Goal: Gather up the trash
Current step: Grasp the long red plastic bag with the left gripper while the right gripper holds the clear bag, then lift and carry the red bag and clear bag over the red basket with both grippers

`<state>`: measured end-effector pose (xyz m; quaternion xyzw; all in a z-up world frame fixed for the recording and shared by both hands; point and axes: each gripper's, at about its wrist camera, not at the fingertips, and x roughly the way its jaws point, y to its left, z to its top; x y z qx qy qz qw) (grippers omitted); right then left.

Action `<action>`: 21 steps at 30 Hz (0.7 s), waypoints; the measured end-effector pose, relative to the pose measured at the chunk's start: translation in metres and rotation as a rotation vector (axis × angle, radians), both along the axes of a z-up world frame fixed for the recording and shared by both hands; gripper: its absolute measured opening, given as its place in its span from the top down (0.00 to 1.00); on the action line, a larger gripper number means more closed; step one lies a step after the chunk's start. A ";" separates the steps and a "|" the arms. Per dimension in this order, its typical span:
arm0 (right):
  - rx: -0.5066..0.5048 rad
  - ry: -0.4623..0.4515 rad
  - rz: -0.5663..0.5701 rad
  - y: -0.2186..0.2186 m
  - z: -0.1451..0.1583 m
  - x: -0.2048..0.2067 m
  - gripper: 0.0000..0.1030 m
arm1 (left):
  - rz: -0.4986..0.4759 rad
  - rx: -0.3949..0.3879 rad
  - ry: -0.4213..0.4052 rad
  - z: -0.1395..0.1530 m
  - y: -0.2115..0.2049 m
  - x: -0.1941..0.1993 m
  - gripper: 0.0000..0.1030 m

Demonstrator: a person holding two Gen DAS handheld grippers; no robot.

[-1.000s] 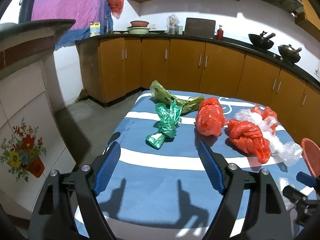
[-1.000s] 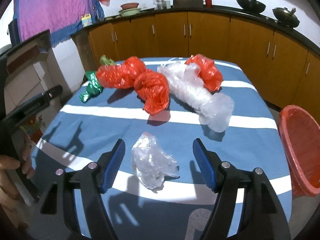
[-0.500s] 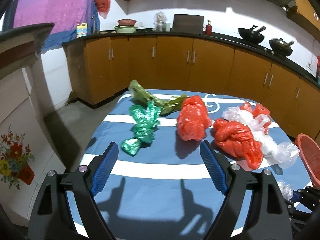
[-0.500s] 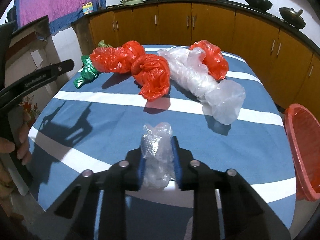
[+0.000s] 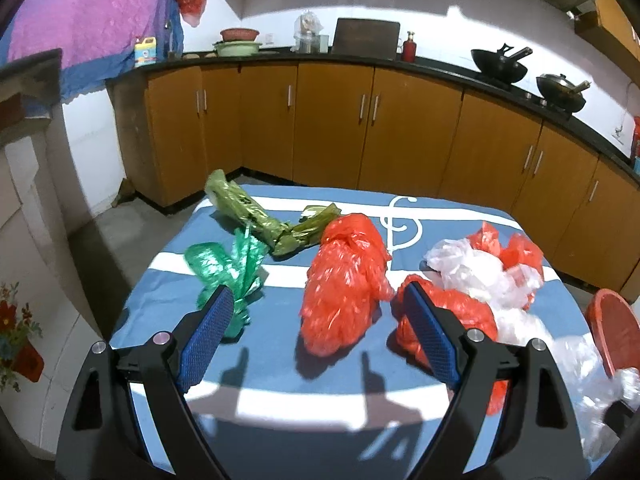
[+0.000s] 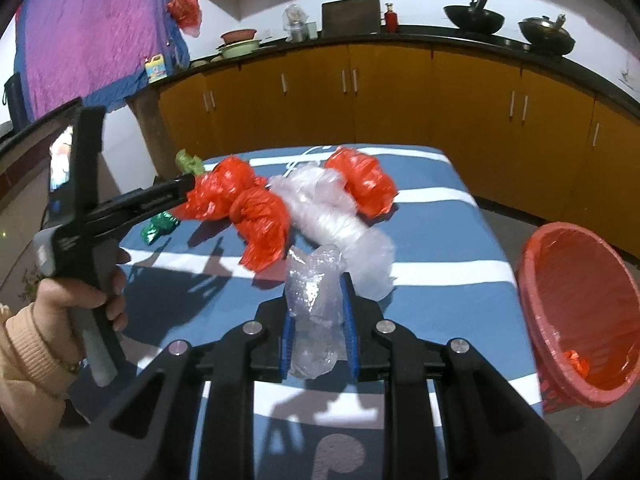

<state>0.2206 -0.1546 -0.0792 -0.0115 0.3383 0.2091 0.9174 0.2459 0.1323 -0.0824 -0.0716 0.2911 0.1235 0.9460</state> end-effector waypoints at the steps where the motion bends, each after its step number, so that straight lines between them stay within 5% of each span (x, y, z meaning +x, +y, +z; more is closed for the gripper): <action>1: -0.001 -0.002 -0.006 -0.003 0.001 0.002 0.79 | 0.000 -0.002 0.008 -0.002 0.000 0.005 0.16; 13: 0.003 0.023 -0.071 -0.024 -0.007 0.022 0.79 | -0.029 -0.004 0.116 -0.024 -0.003 0.041 0.32; 21: 0.004 0.031 -0.079 -0.027 -0.008 0.023 0.79 | -0.054 -0.046 0.138 -0.030 0.000 0.041 0.72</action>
